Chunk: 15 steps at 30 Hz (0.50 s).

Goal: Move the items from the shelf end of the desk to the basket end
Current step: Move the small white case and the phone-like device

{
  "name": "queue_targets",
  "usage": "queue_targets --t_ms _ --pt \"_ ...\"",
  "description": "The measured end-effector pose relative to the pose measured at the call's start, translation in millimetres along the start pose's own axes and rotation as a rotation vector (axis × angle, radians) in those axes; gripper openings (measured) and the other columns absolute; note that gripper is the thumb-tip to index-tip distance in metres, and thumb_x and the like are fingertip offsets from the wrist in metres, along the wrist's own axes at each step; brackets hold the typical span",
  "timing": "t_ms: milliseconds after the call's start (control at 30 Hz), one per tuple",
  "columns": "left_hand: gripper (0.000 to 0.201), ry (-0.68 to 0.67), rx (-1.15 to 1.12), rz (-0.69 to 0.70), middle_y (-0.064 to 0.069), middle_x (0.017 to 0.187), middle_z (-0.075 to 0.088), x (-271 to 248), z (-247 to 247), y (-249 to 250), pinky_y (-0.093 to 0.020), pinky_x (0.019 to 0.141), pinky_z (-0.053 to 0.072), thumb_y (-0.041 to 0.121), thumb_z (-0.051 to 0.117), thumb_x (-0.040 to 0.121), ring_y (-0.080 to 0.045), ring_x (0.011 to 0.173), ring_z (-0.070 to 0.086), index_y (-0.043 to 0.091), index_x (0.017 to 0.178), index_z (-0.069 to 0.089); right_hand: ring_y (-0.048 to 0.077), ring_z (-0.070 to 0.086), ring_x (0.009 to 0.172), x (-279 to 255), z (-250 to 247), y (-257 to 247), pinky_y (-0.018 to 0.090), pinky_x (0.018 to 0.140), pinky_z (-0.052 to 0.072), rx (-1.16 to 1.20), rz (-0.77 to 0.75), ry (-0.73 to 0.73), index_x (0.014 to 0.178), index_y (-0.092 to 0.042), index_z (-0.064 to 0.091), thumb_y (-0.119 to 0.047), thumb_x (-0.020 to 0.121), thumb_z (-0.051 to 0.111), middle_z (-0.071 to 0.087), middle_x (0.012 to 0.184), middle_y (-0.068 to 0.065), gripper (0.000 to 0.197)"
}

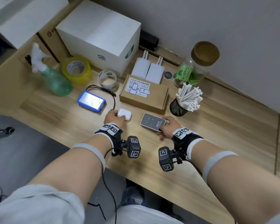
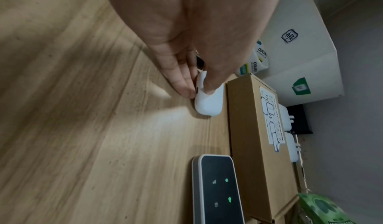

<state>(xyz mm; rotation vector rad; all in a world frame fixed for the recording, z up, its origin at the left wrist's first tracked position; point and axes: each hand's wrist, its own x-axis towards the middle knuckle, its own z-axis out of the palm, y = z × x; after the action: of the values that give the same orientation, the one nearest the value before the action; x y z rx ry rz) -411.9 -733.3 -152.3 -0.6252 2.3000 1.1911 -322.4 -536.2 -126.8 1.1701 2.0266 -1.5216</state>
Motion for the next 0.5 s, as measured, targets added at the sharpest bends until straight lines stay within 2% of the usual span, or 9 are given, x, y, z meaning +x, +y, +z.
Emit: queue_targets --t_ms 100,200,267,333,400,467,500 --pt "0.044 0.006 0.005 -0.001 -0.009 0.125 0.065 -4 0 2 -0.029 0.094 0.044 0.014 0.064 0.083 -0.03 0.112 0.061 0.014 0.126 0.059 0.021 0.059 0.057 -5 -2 1 0.04 0.06 0.056 0.063 0.01 0.001 0.134 -0.012 0.042 -0.001 0.093 0.056 0.066 0.099 0.019 0.045" --pt "0.056 0.002 -0.03 -0.006 -0.01 0.131 0.06 -8 3 4 -0.034 0.102 0.046 0.015 0.067 0.078 -0.032 0.117 0.059 0.016 0.133 0.053 0.022 0.053 0.057 -14 -15 3 0.034 0.053 0.047 0.173 0.022 0.001 0.133 -0.01 0.041 0.005 0.093 0.05 0.06 0.086 0.017 0.044" --pt "0.062 -0.013 -0.074 -0.038 -0.012 0.13 0.058 -9 11 1 -0.041 0.096 0.053 0.023 0.069 0.066 -0.035 0.11 0.062 0.02 0.125 0.051 0.02 0.056 0.06 -24 -29 7 0.028 0.048 0.05 0.219 0.014 0.01 0.133 -0.009 0.043 0.007 0.092 0.046 0.059 0.088 0.016 0.043" --pt "0.054 -0.032 -0.083 -0.06 -0.011 0.123 0.059 -16 23 4 -0.045 0.088 0.057 0.03 0.068 0.062 -0.035 0.102 0.064 0.024 0.112 0.05 0.016 0.064 0.066 -33 -47 15 0.027 0.054 0.056 0.232 0.003 0.02 0.133 -0.007 0.046 0.005 0.093 0.048 0.062 0.102 0.021 0.042" --pt "0.037 -0.095 -0.074 -0.038 -0.013 0.11 0.066 -39 38 16 -0.04 0.086 0.057 0.027 0.067 0.069 -0.033 0.094 0.066 0.021 0.103 0.052 0.011 0.067 0.063 -44 -70 29 0.024 0.054 0.056 0.252 -0.003 0.023 0.134 -0.007 0.047 0.003 0.094 0.051 0.064 0.116 0.024 0.041" --pt "0.021 -0.153 -0.098 0.012 -0.014 0.102 0.068 -74 63 34 -0.037 0.084 0.056 0.016 0.063 0.075 -0.031 0.09 0.066 0.019 0.094 0.056 0.009 0.067 0.05 -59 -102 48 0.02 0.045 0.053 0.348 0.002 0.0 0.137 -0.002 0.043 0.004 0.096 0.048 0.064 0.113 0.024 0.041" --pt "0.015 -0.182 -0.126 0.036 -0.014 0.099 0.067 -91 73 42 -0.036 0.078 0.056 0.012 0.061 0.078 -0.031 0.085 0.066 0.019 0.092 0.059 0.01 0.067 0.047 -66 -115 55 0.019 0.043 0.052 0.388 0.003 -0.006 0.138 0.0 0.042 0.005 0.097 0.045 0.063 0.109 0.024 0.041"
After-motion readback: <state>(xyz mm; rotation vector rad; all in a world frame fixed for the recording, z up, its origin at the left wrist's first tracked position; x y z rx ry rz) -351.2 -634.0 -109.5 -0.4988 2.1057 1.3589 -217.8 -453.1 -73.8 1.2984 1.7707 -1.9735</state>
